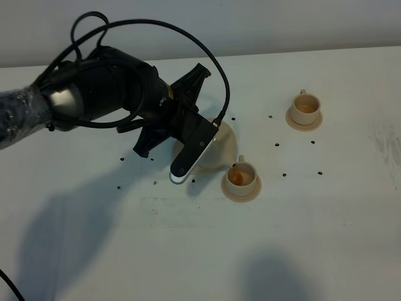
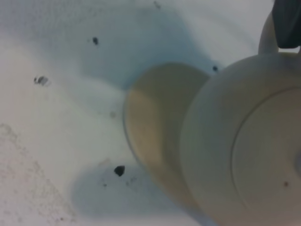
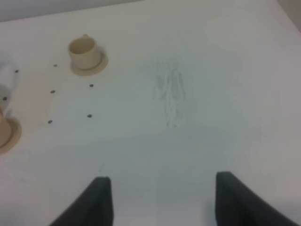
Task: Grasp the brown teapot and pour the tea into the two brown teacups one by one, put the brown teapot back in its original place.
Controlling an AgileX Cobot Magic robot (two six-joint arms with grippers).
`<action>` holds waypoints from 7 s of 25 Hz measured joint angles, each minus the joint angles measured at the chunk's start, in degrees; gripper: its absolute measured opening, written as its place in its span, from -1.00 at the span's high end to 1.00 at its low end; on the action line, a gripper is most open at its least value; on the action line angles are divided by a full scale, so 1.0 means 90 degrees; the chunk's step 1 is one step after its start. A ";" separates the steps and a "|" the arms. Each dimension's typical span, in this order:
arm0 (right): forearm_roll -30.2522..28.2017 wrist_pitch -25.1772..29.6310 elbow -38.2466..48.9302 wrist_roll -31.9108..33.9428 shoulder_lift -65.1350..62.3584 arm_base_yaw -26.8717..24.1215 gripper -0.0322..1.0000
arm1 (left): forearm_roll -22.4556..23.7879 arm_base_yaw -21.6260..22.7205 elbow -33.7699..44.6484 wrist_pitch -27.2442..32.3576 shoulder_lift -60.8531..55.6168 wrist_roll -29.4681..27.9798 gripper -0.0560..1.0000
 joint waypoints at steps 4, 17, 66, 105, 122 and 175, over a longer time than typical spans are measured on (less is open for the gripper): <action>0.0000 0.0000 0.0000 0.0000 0.0000 0.0000 0.03 | 0.0026 -0.0061 0.0000 -0.0099 0.0063 0.0011 0.72; 0.0000 0.0000 0.0000 0.0006 0.0000 0.0000 0.03 | 0.0357 -0.0102 0.0000 -0.0314 0.0063 0.0016 0.72; 0.0000 0.0000 0.0000 0.0007 0.0000 0.0000 0.03 | 0.0968 -0.0353 0.0000 -0.0648 0.0063 0.0029 0.72; 0.0000 0.0000 0.0000 0.0013 0.0000 0.0000 0.03 | 0.1303 -0.0419 0.0000 -0.0741 0.0063 0.0041 0.72; 0.0000 0.0000 0.0000 0.0014 0.0000 0.0000 0.03 | 0.1308 -0.0419 0.0000 -0.0741 0.0063 0.0207 0.72; 0.0000 0.0000 0.0000 0.0020 0.0000 0.0000 0.03 | 0.2412 -0.0628 0.0000 -0.0620 0.0057 -0.0843 0.72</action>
